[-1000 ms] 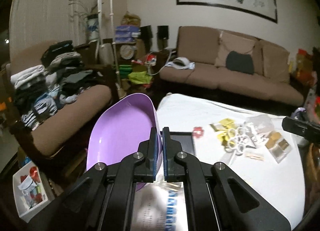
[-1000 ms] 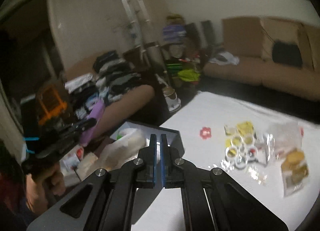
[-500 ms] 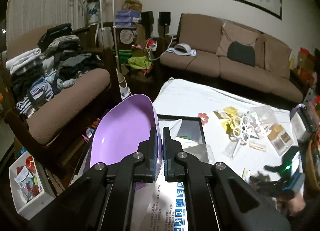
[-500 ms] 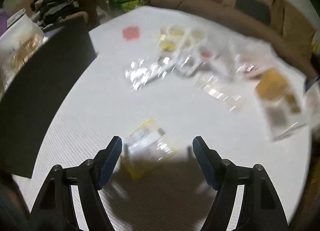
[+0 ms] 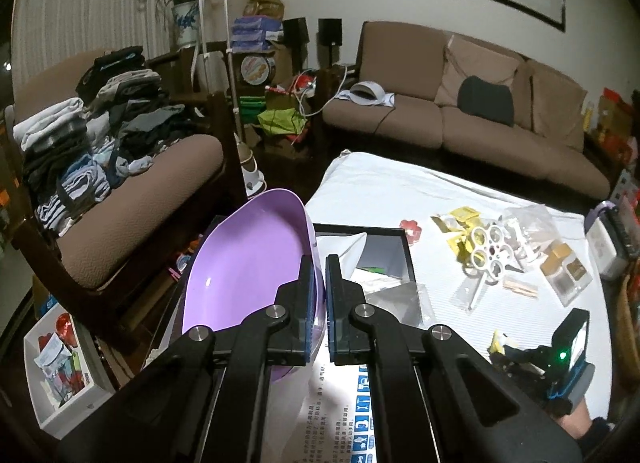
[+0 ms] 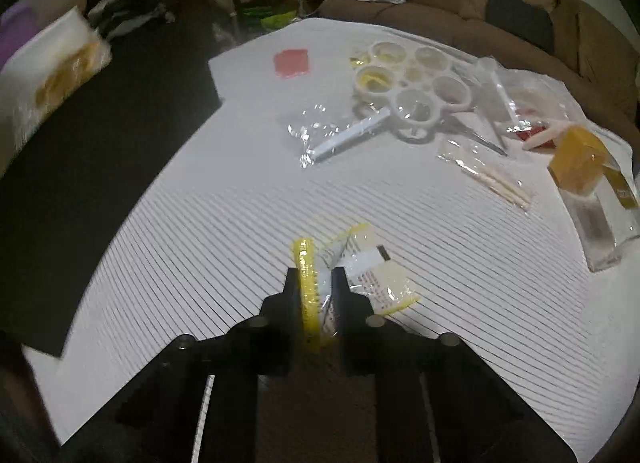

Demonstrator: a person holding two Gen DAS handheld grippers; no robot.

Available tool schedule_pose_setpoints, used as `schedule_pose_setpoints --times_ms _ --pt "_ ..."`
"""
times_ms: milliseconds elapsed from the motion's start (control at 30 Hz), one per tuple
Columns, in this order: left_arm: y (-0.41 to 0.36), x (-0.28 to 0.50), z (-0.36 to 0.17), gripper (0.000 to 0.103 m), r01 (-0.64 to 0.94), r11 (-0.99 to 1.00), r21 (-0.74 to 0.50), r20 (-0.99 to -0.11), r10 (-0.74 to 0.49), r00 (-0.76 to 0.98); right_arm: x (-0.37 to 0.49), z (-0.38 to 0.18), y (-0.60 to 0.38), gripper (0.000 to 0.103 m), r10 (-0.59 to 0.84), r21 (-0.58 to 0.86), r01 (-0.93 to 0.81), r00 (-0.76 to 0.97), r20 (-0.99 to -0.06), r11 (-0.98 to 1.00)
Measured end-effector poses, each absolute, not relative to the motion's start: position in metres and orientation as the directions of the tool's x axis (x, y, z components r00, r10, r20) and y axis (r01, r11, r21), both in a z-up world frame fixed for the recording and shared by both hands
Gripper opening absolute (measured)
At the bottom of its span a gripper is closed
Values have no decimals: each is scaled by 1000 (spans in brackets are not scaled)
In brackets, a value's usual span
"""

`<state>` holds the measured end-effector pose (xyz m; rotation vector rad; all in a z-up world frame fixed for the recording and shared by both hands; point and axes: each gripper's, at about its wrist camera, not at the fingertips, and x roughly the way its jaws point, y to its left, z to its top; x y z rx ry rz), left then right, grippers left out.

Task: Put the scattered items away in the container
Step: 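Grasp the yellow-edged packet with the right tool while the left carries the purple plate, then drop the purple plate into the box with the left tool while the right drops the packet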

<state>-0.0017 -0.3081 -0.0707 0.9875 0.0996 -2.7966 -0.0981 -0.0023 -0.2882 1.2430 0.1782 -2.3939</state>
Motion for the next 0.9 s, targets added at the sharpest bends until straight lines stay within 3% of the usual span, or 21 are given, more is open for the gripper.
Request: schedule_pose_setpoints --times_ms 300,533,700,833,900 --pt "-308 2 -65 5 174 -985 -24 -629 -120 -768 -80 -172 -15 11 -543 288 482 -554 -632 -827" --pt "-315 7 -63 5 183 -983 -25 -637 -125 -761 -59 -86 -96 12 -832 515 658 -372 -413 -550" --pt "-349 8 -81 6 322 -944 73 -682 -283 -675 -62 -93 -164 12 -824 479 690 -328 -462 -543" --pt "-364 3 -101 6 328 -943 52 -732 -260 -630 -74 -104 -190 17 -811 477 683 -308 -498 -553" --pt "-366 1 -107 13 329 -944 28 -748 -238 -619 -70 -102 -190 25 -799 472 679 -300 -521 -563"
